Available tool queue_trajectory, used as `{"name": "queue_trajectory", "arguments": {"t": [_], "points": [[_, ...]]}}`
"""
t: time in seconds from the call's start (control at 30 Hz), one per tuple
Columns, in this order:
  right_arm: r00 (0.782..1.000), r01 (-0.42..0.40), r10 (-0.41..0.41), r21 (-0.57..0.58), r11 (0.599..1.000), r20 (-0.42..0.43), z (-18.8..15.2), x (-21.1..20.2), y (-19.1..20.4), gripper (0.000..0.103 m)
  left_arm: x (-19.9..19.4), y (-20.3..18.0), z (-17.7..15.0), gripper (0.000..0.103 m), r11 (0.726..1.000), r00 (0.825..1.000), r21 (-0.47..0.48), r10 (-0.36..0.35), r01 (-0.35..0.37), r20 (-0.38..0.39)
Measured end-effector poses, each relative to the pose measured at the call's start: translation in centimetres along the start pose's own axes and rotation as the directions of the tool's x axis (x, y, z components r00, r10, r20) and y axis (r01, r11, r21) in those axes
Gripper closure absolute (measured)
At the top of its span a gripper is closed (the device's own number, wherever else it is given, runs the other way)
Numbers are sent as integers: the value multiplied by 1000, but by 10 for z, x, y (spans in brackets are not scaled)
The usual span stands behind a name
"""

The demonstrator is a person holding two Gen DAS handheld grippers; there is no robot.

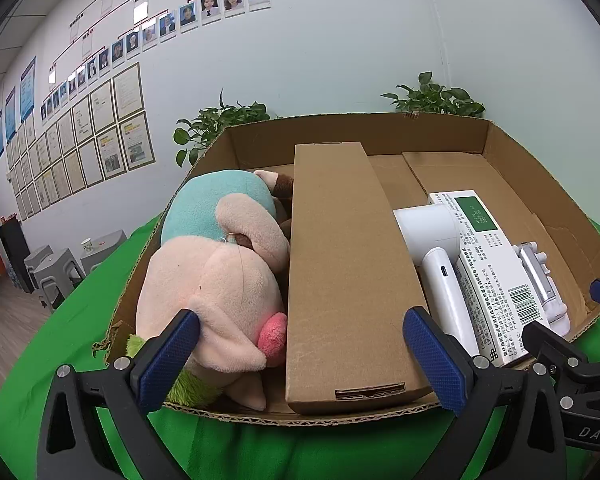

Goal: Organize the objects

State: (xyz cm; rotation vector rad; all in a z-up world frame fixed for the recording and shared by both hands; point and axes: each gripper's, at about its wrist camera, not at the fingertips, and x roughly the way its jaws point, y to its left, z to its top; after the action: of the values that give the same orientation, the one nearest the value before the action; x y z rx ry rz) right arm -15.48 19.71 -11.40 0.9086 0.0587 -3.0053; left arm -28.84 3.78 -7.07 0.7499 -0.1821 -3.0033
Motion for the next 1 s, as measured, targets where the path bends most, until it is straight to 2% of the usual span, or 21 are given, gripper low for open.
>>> {"name": "queue_trajectory", "arguments": {"t": [1.0], "points": [[1000,-2,2,1,1000,0,-1,-2,-1,0,1,0,0,0,1000,1000,0,-2,2,1]]}}
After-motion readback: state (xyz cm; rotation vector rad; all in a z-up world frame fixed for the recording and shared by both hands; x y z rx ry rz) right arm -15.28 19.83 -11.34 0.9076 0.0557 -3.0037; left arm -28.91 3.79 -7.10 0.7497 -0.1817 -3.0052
